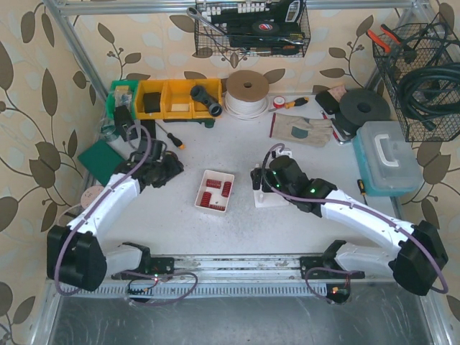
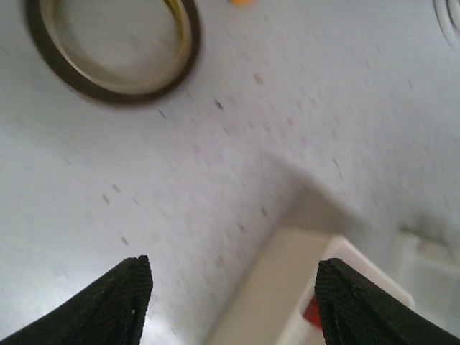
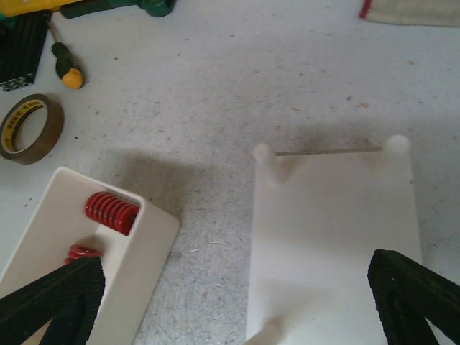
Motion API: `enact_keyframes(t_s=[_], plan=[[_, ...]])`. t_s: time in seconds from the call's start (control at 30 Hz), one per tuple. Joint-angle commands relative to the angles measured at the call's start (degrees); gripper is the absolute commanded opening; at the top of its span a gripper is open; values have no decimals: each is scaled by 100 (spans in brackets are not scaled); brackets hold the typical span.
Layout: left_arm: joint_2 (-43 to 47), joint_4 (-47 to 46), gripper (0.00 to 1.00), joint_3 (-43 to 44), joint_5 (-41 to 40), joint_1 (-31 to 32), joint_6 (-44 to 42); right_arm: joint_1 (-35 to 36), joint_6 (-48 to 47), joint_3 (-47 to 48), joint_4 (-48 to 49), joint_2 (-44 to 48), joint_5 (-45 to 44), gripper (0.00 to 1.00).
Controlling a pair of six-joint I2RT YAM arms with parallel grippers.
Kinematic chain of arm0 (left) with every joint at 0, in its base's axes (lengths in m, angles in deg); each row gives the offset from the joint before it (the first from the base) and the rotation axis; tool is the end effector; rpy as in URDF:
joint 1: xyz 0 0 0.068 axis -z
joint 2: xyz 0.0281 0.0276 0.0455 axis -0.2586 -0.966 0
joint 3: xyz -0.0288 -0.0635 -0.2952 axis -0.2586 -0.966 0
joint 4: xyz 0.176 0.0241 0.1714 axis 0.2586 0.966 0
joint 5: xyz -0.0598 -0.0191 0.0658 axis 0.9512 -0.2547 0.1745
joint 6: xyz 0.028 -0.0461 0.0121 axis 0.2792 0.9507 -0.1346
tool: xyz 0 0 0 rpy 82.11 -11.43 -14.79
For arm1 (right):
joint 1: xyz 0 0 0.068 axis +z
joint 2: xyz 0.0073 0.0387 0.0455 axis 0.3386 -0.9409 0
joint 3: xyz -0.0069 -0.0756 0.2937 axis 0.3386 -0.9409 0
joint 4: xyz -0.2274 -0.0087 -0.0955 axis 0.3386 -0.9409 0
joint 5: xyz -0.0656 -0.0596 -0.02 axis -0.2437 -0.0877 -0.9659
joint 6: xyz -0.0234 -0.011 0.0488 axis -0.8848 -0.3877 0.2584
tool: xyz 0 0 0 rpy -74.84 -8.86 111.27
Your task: Install the large spring
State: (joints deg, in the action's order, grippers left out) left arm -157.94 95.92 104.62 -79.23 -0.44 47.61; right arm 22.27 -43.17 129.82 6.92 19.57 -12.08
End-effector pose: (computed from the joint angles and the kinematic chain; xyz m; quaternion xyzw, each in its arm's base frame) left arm 0.2202 -0.0591 0.2780 -0.2471 0.9038 -0.1969 0.2886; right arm 0.1646 0.1349 0.2824 0.0330 0.8943 0.1832 0.4070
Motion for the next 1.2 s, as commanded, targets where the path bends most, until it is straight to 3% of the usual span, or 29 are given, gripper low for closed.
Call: enact_keyframes(t_s=[0.0, 0.17, 0.33, 0.47, 0.73, 0.97, 1.17], plan=[[160, 1055, 63, 421, -280, 724, 99, 204, -229, 323, -251, -159, 28, 99], [-345, 1455, 56, 1109, -436, 1558, 296, 232, -201, 274, -262, -49, 65, 98], [-1066, 1025, 52, 1614, -322, 2150, -8, 223, -271, 310, -255, -108, 241, 98], [-1746, 819, 42, 1854, -66, 2263, -722, 218, -441, 363, -131, -233, 587, 98], [-1986, 58, 42, 1308, 696, 2300, -1310, -125, -401, -47, 440, 118, 1091, 99], [-2305, 174, 42, 1529, 608, 2542, -1647, -406, -201, -216, 569, 126, 1237, 99], [-2666, 219, 42, 1518, 520, 2712, -1416, -453, -149, -216, 525, 108, 1102, 99]])
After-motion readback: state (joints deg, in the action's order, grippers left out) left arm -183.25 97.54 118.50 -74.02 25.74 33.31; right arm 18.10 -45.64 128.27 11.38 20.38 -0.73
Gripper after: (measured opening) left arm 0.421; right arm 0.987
